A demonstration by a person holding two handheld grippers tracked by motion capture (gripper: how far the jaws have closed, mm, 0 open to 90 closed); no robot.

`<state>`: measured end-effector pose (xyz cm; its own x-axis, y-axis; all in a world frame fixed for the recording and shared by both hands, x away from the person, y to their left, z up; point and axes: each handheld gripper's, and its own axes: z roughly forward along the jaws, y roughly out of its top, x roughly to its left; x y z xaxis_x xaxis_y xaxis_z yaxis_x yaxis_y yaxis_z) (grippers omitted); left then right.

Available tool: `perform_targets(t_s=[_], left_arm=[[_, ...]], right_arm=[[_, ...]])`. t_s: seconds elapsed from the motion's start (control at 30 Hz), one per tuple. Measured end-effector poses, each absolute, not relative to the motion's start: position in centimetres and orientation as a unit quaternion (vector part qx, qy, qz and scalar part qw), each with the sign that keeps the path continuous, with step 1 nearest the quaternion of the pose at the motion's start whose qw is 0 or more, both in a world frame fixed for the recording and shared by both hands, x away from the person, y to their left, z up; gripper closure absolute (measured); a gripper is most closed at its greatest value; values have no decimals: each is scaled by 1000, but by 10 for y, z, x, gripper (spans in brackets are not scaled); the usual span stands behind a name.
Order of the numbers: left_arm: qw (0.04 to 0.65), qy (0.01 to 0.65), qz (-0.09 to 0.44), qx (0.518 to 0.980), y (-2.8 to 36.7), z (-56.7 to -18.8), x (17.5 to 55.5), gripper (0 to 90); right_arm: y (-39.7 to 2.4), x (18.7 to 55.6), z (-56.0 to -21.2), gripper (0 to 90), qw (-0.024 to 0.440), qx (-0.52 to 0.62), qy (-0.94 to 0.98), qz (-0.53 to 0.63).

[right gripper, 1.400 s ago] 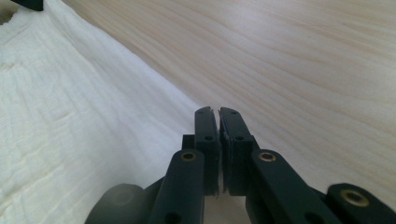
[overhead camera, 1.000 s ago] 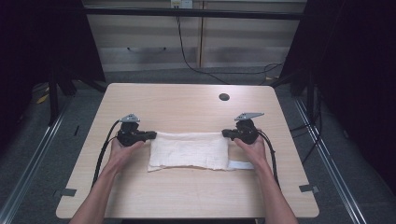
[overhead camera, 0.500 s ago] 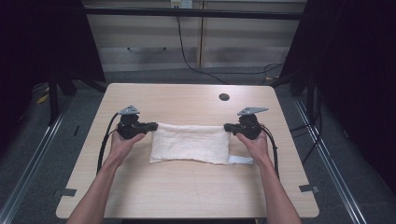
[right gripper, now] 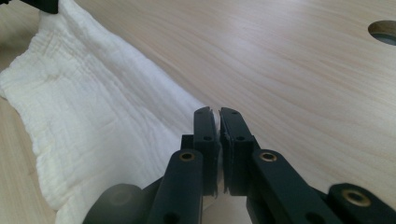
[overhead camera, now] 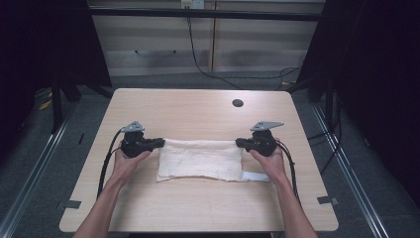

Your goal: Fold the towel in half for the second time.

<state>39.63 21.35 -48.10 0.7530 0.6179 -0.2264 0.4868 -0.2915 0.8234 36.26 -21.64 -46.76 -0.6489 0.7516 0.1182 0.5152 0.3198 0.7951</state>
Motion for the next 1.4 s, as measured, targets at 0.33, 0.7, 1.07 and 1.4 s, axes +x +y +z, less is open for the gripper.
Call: perform_targets(t_s=[0.33,0.7,1.07,1.4], left_arm=[[479,344,72,804,213,-484,390,825],[498,310,80,806,211,-476,364,838],[509,274,86,811,219,-462,330,846],[493,223,63,839,213,-466,286,835]], right_arm=[[-207,331,-464,850,138,361,812,438],[-200,299,-476,848,121,345,825,431],[-208,287,-488,847,114,362,828,413],[-214,279,-489,845,115,374,828,401]])
